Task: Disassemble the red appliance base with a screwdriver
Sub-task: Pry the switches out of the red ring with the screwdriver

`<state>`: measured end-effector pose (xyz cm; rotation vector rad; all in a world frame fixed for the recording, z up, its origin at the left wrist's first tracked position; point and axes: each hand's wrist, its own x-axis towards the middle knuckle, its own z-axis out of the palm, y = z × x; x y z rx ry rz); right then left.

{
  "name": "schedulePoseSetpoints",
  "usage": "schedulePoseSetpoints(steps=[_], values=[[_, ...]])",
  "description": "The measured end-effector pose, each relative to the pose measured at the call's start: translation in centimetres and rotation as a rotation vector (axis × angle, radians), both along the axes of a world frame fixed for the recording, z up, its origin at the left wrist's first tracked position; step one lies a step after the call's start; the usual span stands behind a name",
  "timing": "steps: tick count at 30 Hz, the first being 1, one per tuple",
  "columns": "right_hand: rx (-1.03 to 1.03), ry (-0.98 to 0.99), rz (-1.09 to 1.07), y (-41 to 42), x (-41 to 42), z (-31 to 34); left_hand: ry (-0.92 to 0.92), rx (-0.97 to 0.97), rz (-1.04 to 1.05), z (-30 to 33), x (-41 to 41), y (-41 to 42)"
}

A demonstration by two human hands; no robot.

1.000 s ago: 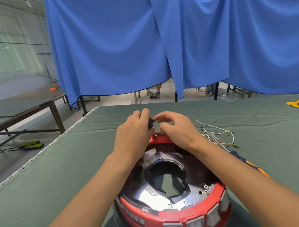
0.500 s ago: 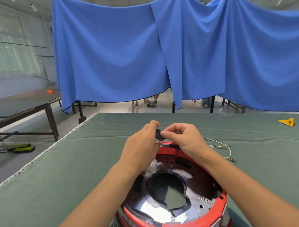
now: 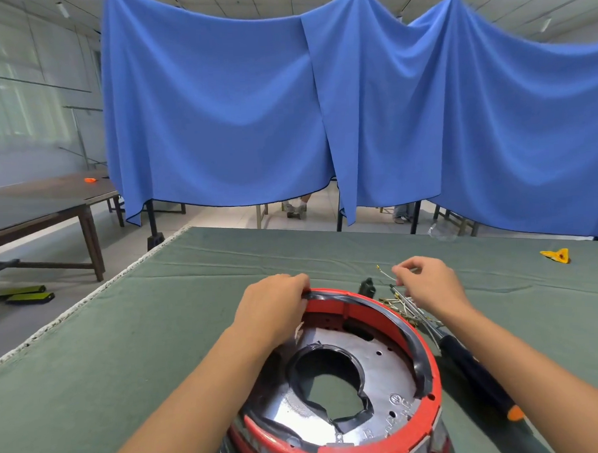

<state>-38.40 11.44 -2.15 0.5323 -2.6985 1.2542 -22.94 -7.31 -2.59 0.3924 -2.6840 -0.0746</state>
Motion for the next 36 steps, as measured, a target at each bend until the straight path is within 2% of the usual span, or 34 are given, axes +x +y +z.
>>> schedulePoseSetpoints(steps=[7,11,14,18,21,23,25,28,31,36], values=[[0.535,0.043,-0.126,4.9,2.7,-1.5,-0.044,-0.005,0.057,0.9,-0.3,-1.7],[0.677,0.015,-0.174,6.9,4.1,-2.9,-0.028,0.124,0.054,1.6,-0.2,-2.1],[0.656,-0.007,-0.208,7.1,4.5,-2.8,0.02,0.067,-0.004,2.5,0.1,-0.4],[0.548,0.045,-0.208,6.4,5.1,-2.4,0.047,0.071,-0.074,4.3,1.1,4.5],[0.481,0.113,-0.18,5.7,5.8,-1.9,-0.098,0.149,-0.098,5.2,1.8,8.2],[0.414,0.151,-0.137,5.3,6.2,-1.8,-0.22,0.088,-0.128,4.9,2.3,10.2],[0.257,0.159,-0.074,5.0,6.5,-1.8,-0.288,-0.003,-0.157,4.0,2.7,11.5],[0.101,0.18,0.101,4.9,6.8,-2.0,-0.342,0.036,-0.186,2.7,2.9,11.8],[-0.197,0.072,0.281,4.1,7.3,-2.0,-0.348,0.045,-0.156,2.7,2.6,10.8],[-0.743,-0.159,0.34,2.1,7.4,-0.1,-0.29,-0.026,-0.07,2.6,2.1,7.4]])
